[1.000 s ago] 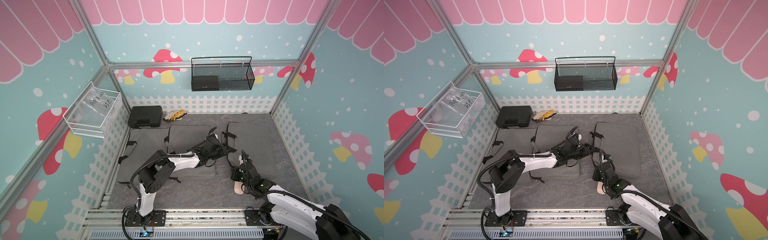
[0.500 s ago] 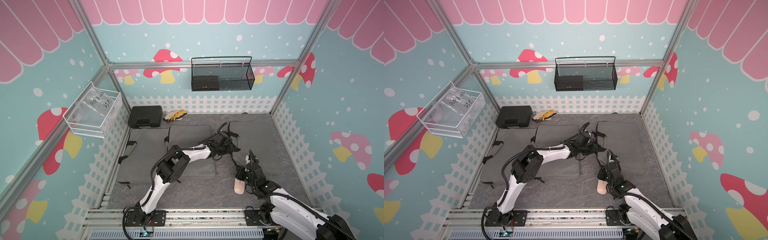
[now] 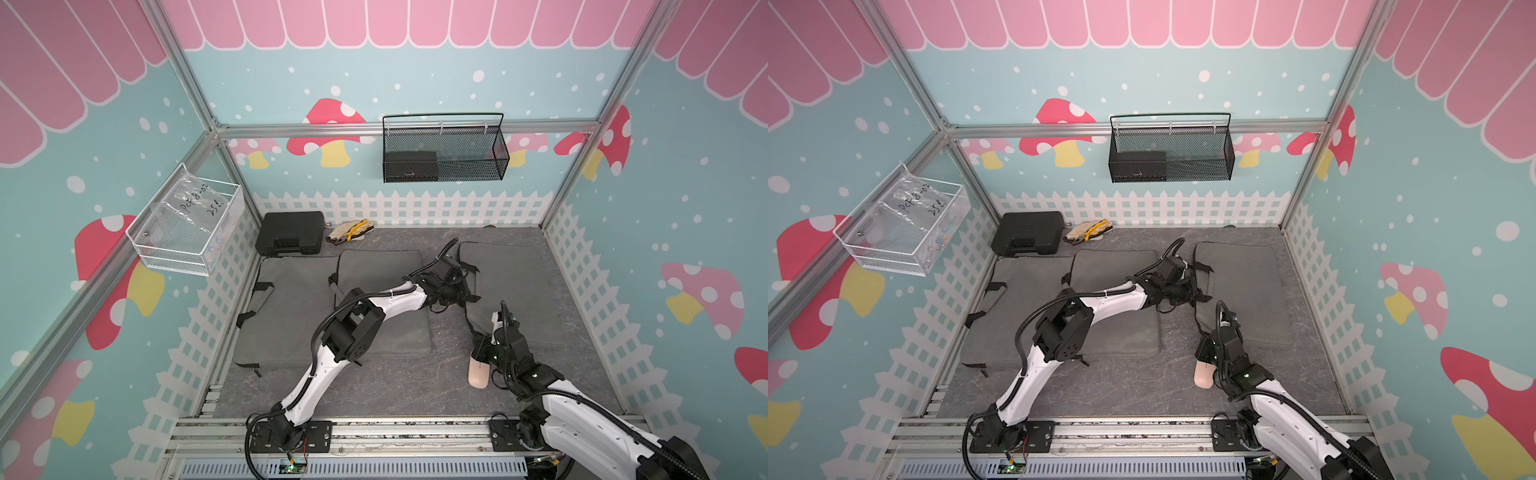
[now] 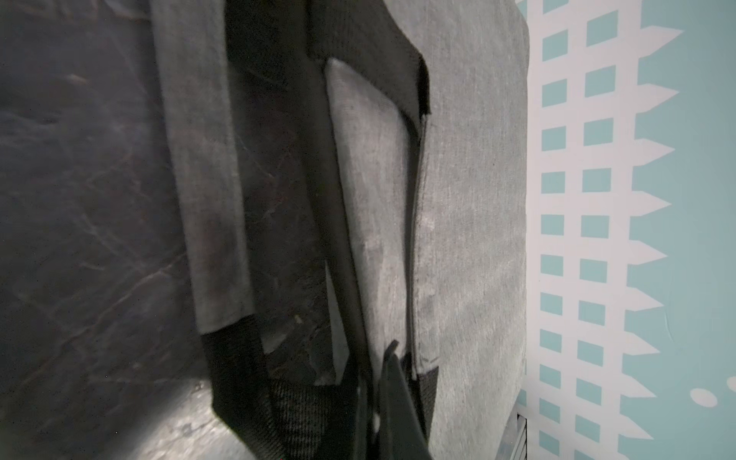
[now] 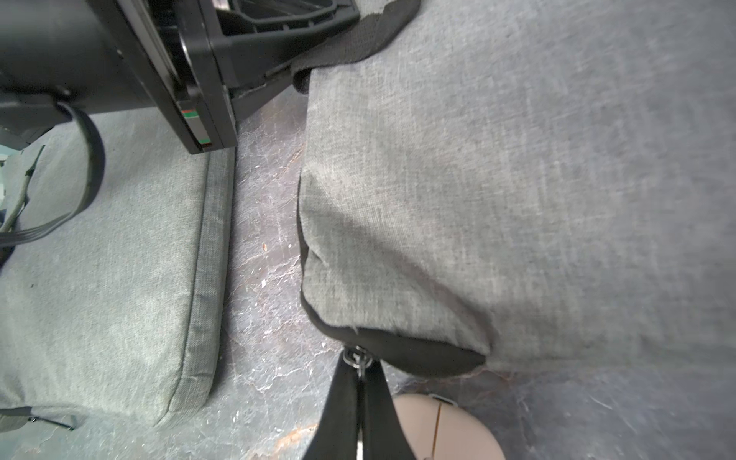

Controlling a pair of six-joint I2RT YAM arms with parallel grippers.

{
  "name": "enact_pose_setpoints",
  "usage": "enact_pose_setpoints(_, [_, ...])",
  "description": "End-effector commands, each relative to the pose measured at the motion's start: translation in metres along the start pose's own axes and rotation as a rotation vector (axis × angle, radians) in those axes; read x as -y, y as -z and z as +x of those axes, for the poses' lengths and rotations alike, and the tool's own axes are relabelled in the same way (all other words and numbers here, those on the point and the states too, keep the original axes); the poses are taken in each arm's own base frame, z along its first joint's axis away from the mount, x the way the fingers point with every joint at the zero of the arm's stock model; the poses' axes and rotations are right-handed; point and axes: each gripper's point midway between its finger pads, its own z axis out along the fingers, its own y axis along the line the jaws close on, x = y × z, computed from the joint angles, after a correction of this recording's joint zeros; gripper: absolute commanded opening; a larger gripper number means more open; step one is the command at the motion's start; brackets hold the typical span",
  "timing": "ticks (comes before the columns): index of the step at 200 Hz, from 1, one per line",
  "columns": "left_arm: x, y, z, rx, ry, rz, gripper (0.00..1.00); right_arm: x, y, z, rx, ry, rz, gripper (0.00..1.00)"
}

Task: Put the mouse into the laptop bag
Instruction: Unzip the zipper on the zippered laptop bag.

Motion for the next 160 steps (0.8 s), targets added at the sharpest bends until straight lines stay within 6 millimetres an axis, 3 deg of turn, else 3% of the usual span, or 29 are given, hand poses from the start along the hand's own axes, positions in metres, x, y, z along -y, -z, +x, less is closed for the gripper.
enact_pose_setpoints(1, [0.007,-0.002,-0.005,0.000,0.002,0.023,0.00,-0.015,0.000,0.000,0.008,-0.015,-0.095,0.00])
enact_pose_setpoints(22, [0.010,0.002,-0.008,0.015,0.002,0.031,0.00,-0.017,-0.003,-0.002,-0.002,-0.036,-0.088,0.00])
enact_pose_setpoints(38, [0.014,0.008,-0.012,0.033,0.002,0.036,0.00,-0.007,-0.007,-0.001,-0.012,-0.077,-0.027,0.00])
enact_pose_setpoints(98, [0.018,0.056,-0.028,0.162,0.006,0.065,0.00,0.055,-0.015,-0.009,-0.004,-0.199,0.251,0.00])
enact_pose_setpoints(121, [0.016,0.069,-0.021,0.183,0.027,0.101,0.00,0.068,-0.009,-0.023,0.045,-0.226,0.282,0.00])
enact_pose_setpoints(160, [0.011,0.071,0.011,0.166,0.090,0.154,0.02,0.100,-0.002,-0.041,0.099,-0.320,0.356,0.00])
